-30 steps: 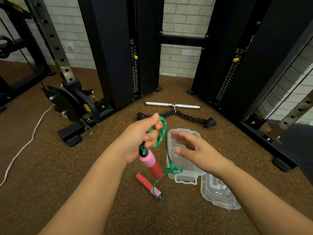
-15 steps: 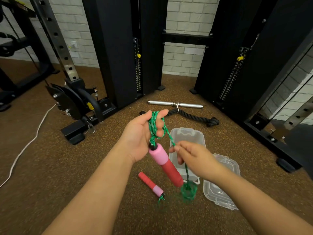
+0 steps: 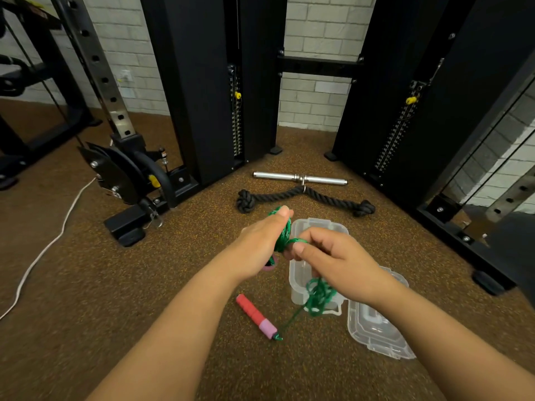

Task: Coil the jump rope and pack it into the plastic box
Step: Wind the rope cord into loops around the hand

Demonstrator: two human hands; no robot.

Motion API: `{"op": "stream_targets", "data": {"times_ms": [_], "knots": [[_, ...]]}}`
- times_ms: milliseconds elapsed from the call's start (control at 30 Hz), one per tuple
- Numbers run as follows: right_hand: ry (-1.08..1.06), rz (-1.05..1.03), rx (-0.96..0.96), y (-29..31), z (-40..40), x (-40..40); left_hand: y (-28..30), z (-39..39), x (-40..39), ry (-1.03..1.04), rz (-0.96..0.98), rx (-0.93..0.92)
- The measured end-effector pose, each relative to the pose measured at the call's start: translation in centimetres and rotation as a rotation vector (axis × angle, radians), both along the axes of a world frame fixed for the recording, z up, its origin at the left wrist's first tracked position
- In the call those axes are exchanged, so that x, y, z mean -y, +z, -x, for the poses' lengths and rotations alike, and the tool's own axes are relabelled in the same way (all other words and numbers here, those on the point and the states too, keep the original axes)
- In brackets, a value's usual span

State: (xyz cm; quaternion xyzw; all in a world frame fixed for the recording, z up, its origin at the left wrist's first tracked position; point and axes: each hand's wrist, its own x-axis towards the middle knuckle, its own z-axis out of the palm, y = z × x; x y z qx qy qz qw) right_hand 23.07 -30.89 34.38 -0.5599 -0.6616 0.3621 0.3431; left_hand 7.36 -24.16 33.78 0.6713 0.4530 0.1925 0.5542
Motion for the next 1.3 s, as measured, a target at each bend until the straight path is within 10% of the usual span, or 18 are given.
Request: {"op": "stream_targets", "data": {"times_ms": [333,633,967,1300], "knots": [[-0.260,-0.033,-0.198,-0.4,-1.7,-1.1,1.3,-0.2,1.0,-0.125,-0.006,0.041],[-0.033,0.093,-0.281,-0.4,-0.4,-0.7,1.2,-0.5,0.6,-0.006,0.213,0.281],[-0.067,0.057,-0.098,-1.3,-1.4,-1.0,1.0,0.3,0.2,-0.204,0.243,0.327],[-0.182,0.112,-0.320,-2.7,-0.9,-0.8,1.4,-0.4,0.2,0.094,0.401,0.630]]}}
